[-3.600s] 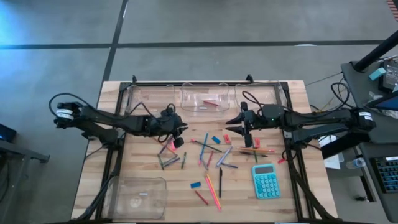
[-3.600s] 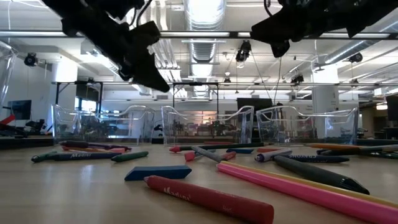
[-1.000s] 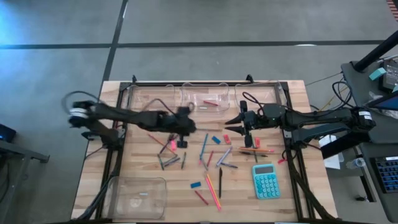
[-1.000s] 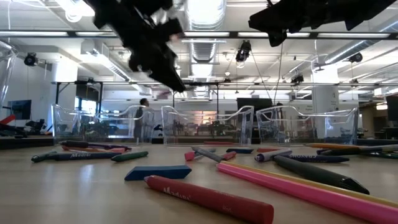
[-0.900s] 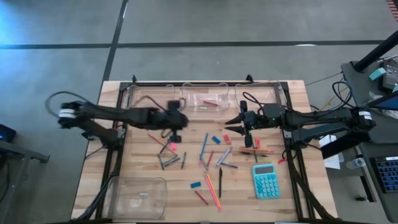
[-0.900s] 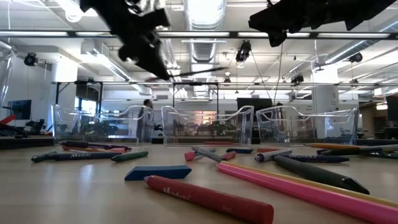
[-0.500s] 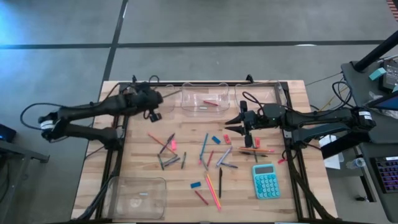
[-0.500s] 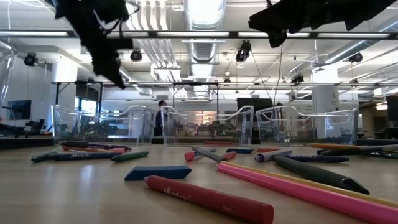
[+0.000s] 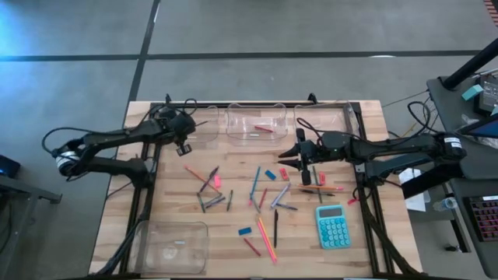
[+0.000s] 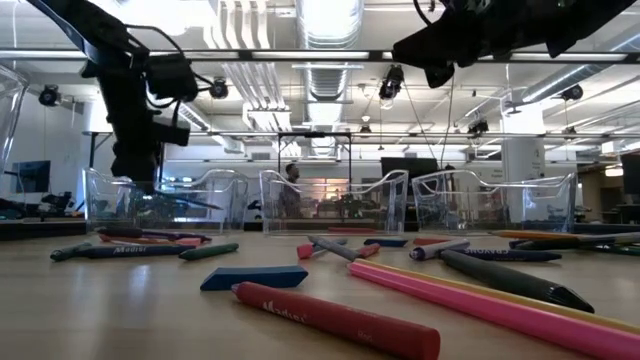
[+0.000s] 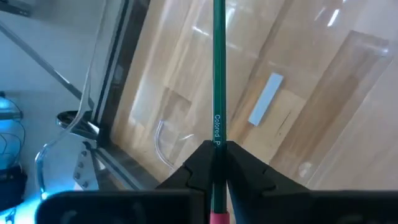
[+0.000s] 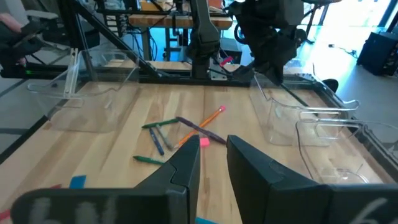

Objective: Sort crayons/erasers/pens/pencils in bins
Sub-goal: Put the green pencil into the top left transparent bin, then put the orange pencil into the top left transparent bin

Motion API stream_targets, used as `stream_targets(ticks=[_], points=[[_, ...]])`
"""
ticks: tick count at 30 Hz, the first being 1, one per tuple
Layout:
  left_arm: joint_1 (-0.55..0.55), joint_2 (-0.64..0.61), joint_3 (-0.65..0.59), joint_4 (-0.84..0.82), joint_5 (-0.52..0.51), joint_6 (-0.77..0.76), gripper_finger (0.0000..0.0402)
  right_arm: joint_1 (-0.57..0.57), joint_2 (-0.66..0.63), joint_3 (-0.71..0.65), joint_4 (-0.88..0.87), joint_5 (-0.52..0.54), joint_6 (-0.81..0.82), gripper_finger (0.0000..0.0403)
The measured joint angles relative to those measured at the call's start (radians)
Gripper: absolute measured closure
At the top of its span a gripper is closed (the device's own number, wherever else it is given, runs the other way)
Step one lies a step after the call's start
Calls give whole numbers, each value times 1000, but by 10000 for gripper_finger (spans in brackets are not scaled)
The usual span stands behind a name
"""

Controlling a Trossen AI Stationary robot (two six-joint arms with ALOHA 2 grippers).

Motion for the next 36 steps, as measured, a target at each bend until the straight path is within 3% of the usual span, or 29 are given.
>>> stream_targets(ticks=[11, 14, 16, 21, 23, 30, 36], points=[[-2, 23, 36, 26, -87, -22, 289, 0, 23, 1, 8, 5, 3, 332], [-13, -29, 78, 27, -60, -108, 279, 0, 21, 1, -13, 7, 15, 332], [-28, -83, 97, 43, 16, -156, 278, 0, 17, 1, -27, 8, 43, 332], [-101, -236, 60, 322, 377, -243, 277, 0, -3, 3, -82, 37, 75, 332], [-160, -282, 11, 485, 475, -296, 277, -1, -11, 3, -124, 71, 74, 332], [-423, -336, -144, 977, 497, -288, 277, -2, -38, 3, -255, 85, 178, 329], [-503, -293, -184, 1154, 493, -187, 277, -2, -42, 3, -397, 72, 256, 284]])
